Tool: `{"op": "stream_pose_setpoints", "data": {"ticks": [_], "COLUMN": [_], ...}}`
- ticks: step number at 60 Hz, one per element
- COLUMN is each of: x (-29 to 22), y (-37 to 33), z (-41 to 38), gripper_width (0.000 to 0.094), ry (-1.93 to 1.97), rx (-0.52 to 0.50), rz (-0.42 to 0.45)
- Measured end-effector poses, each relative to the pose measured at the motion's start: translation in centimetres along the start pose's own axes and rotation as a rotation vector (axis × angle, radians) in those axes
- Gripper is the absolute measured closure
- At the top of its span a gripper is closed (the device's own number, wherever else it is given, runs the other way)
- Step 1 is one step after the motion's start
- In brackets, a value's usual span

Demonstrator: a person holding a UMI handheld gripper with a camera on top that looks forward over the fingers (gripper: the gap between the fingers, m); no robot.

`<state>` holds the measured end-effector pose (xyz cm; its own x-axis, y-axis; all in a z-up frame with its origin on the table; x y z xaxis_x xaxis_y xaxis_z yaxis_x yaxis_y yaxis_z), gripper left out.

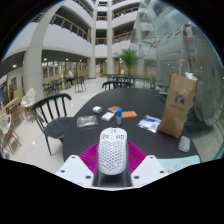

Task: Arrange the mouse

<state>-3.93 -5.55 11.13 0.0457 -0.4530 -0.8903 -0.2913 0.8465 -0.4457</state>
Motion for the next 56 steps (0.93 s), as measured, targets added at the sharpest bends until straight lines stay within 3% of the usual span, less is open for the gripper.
{"op": "stream_pose_setpoints", "data": {"ticks": [5, 8, 16, 22, 27, 29, 38, 42, 45, 56], "x": [-2.5, -2.2, 4.9, 11.1, 13.5, 13.2, 13.7, 14.2, 14.4, 16.1], "y": [-6.8, -9.3, -12.2, -12.2, -11.7, -11.7, -11.7, -12.8, -14.4, -20.0], "z": [4.6, 7.4, 14.9, 17.8, 19.2, 19.4, 19.3, 18.7, 17.4, 16.0], "gripper_width": [0.0571, 0.0572, 0.0573, 0.0572, 0.0570, 0.0558, 0.0351, 0.0063, 0.0105, 0.0089], "ry": [-0.023, -0.014, 0.082, 0.175, 0.229, 0.233, 0.287, 0.295, 0.269, 0.252], "rx": [0.066, 0.141, 0.253, 0.249, 0.225, 0.212, 0.168, 0.160, 0.146, 0.226], "rz": [0.076, 0.078, -0.061, -0.171, -0.205, -0.181, -0.152, -0.170, -0.190, -0.190]}}
Point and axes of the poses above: the point between the fingertips, and its own axes, seen from behind it with the camera up: z to the right, x down, y forward, the way the camera looks, the point moved 5 cm from there along -y, backward, against the way the camera looks, and after that the axes turned 12 degrees about -x, right-handed, at the moved point
